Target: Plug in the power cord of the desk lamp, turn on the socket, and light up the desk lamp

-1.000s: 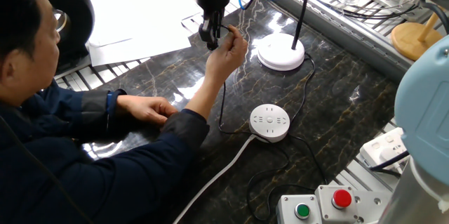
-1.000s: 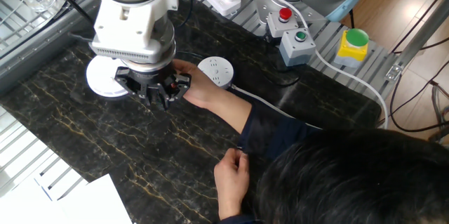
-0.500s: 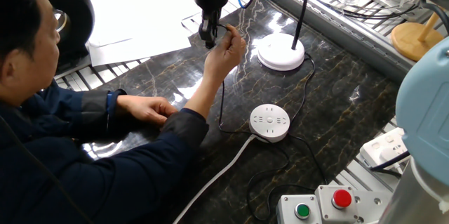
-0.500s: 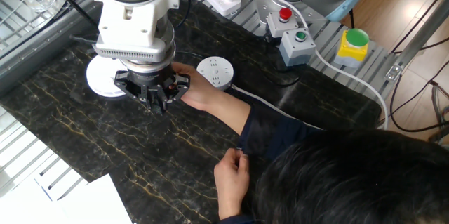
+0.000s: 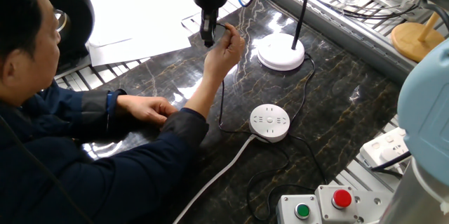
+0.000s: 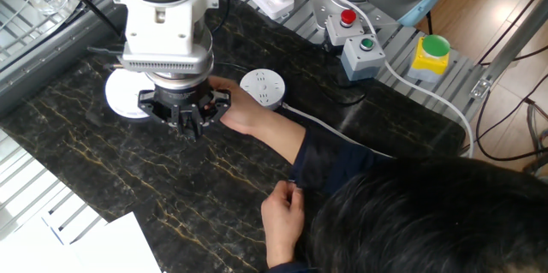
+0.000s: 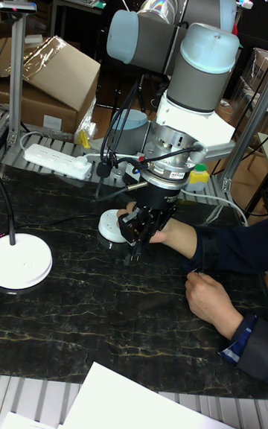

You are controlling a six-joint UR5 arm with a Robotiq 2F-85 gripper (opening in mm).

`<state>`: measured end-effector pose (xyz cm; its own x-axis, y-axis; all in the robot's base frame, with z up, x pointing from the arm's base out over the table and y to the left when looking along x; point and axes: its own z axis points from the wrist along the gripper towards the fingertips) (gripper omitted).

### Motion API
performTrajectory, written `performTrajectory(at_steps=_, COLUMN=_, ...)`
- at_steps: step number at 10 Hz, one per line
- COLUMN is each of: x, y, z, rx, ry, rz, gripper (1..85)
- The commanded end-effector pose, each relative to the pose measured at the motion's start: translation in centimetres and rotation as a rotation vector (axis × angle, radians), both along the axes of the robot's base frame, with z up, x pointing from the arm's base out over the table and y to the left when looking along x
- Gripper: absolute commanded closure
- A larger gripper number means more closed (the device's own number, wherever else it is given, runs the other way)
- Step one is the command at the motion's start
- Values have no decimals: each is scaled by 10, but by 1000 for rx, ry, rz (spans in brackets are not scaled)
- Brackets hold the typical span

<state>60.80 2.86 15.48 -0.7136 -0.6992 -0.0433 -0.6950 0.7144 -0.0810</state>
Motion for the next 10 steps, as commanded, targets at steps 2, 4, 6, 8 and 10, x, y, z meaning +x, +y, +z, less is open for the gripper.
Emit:
performTrajectory(at_steps=2, x=8, y=-2, z=1, rx=-15, ry=-30, rz=95, gripper=540)
performTrajectory(at_steps=4, x=7, y=-3, z=0, rx=-11, ry=-35, rz=128, gripper=540)
performTrajectory(at_steps=6, x=5, y=-3, z=-1, rx=-4, ry=-36, rz=133, gripper=547)
performTrajectory(at_steps=8, x=-5, y=-2, z=-3, rx=13, ry=-9, rz=114, gripper=540)
performTrajectory(at_steps=10, x=-8, y=-3, z=-4, rx=15, ry=0, rz=112, gripper=523)
